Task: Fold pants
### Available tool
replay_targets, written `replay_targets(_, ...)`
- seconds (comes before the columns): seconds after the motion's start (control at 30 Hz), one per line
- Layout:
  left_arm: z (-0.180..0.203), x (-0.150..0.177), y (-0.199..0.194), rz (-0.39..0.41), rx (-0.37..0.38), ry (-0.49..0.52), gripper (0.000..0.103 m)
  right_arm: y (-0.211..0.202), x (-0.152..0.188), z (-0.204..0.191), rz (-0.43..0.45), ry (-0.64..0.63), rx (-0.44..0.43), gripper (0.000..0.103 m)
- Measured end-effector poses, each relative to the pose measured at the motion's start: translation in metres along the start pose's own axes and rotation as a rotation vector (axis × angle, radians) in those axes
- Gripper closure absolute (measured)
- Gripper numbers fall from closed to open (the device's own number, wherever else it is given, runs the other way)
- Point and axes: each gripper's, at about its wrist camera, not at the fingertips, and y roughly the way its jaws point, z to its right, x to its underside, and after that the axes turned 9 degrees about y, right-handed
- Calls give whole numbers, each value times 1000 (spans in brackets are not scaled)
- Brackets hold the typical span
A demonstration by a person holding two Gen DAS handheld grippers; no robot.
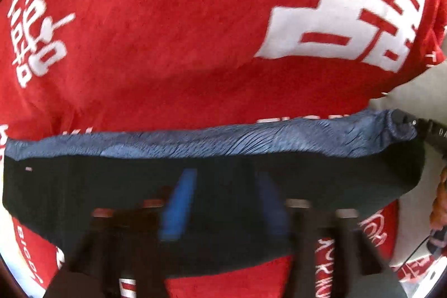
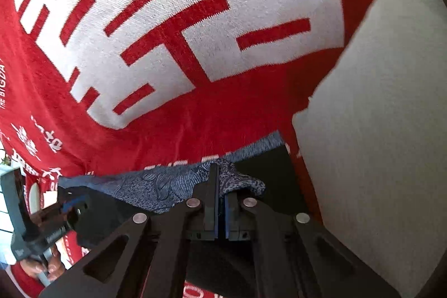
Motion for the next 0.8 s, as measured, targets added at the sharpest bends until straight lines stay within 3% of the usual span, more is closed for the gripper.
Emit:
replay_targets(0.13,1,6,9,-20,-23,17,36,16,-6,7,-79,50,36,96)
replay_targets(0.2,2,9,13,-32,-31,28,36,9,-2,6,-71,58,36,83)
replay_targets(0.23,4,10,14,-34,-44,41,36,3,1,6,-60,65,35,65)
replay_targets(0.27,6,11,16,-36,-52,49,36,-5,4,5,-43,75,39,34)
replay_targets(0.3,7,13,17,-38,-62,61,36,-13,7,3,-23,79,29,27)
replay_targets(0.47,6,19,19,-43,-91,87,35,-56,27,-20,91,-9,75,28)
replay_targets(0.5,5,20,21,-47,-92,88,35,-57,30,-24,87,-36,83,31)
replay_targets(0.57,5,21,29,-62,-95,95,35,-42,36,-33,27,-127,138,51)
replay_targets(0.6,7,21,34,-68,-101,102,35,-35,37,-32,3,-149,163,56)
replay_targets(0.67,12,20,42,-64,-119,114,35,-9,37,-23,-64,-140,200,68)
replay_targets(0.8,11,8,59,-34,-140,89,35,30,26,-12,-87,-136,262,70)
